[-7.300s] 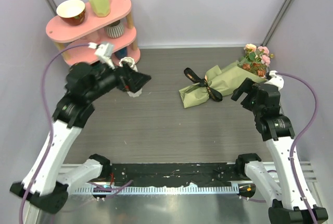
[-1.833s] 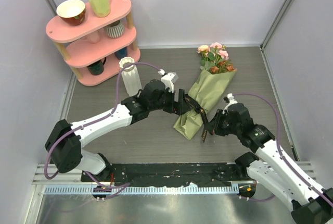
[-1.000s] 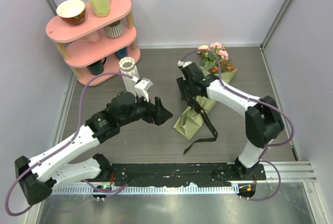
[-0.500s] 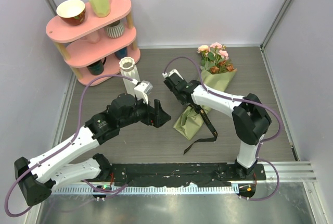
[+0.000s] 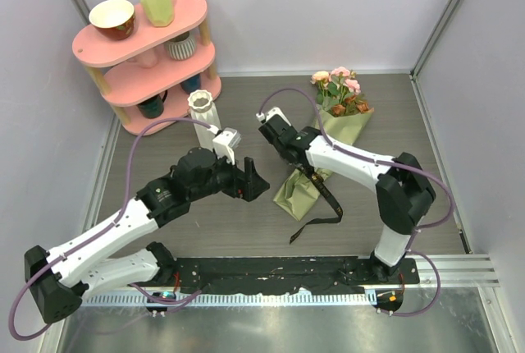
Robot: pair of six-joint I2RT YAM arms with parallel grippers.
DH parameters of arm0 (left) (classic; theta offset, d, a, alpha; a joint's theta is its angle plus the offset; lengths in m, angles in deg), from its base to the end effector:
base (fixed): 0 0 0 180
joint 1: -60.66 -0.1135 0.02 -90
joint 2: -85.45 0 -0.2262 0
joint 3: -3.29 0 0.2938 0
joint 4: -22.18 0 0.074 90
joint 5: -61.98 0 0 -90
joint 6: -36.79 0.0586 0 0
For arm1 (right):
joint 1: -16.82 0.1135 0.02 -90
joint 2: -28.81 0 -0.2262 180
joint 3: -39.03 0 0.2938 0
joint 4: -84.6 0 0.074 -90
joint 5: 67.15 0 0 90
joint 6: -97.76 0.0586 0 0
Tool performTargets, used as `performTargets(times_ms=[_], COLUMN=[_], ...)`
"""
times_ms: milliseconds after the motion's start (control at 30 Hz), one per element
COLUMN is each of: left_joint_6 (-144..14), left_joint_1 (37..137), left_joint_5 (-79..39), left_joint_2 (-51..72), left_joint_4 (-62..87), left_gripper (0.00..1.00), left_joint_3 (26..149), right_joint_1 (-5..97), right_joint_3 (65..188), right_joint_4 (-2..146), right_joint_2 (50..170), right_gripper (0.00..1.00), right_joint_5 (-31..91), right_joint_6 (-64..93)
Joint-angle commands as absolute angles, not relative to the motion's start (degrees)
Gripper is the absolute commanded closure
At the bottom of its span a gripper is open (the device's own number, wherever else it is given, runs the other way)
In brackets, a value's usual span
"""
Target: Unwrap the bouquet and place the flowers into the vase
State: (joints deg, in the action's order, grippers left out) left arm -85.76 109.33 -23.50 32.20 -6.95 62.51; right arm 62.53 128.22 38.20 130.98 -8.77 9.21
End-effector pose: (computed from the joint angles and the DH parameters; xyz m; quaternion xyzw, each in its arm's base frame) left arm 0.1937 -0.2273 0.2732 0.1384 0.8227 -0.3832 0.3964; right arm 0.3132 0.2771 0.1620 -0.2830 0.8868 -0.1392 0.3380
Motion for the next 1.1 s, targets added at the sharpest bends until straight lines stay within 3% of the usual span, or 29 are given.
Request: performTargets(times_ms=[0,267,467,567,633,700,800,967,1067], left_joint_6=[-85.3,-88.7,-92.0,-92.1,-92.1,-92.2,-92.8,-93.9,-93.4], left_joint_1=[109.2,109.0,108.7,108.4,107.9,107.8,107.4,107.2,107.2], left_joint_5=[-23.7,-23.9,-21.5,-21.2,-21.2,-21.2,-21.1,-16.6,-14.0], left_joint_2=[30.9,25.8,23.3,22.3,21.9,21.6,20.7,15.0,9.4], left_joint_4=[-4.4,-0.9,3.6,3.9,3.5,3.3,3.5,4.2,3.9], left_gripper=[0.14,0.12,0.12,0.09,0.08,0.08,0.08,0.12,0.19], left_joint_3=[62.6,63.1,63.1,63.8,64.3,64.6,64.7,66.7,69.1], right_joint_1=[62.9,62.9,62.9,62.8,62.4,60.2,52.8,42.0,38.5], right_joint_3=[126.4,119.0,108.9,102.7,99.6,98.7,98.0,98.2,98.5], right_joint_4=[38.6,37.7,43.2,49.6,53.4,53.7,52.1,49.7,50.0], right_joint_2=[121.6,110.6,102.8,100.8,99.9,96.7,91.6,93.9,98.0], right_gripper=[0.91,0.93,0.91,0.8,0.66,0.5,0.4,0.4,0.49], right_joint_5=[-7.7,1.5,20.3,36.3,42.9,42.4,37.2,32.3,33.8], right_joint_6=[12.3,19.8,28.2,31.0,33.6,34.7,34.9,37.1,38.0])
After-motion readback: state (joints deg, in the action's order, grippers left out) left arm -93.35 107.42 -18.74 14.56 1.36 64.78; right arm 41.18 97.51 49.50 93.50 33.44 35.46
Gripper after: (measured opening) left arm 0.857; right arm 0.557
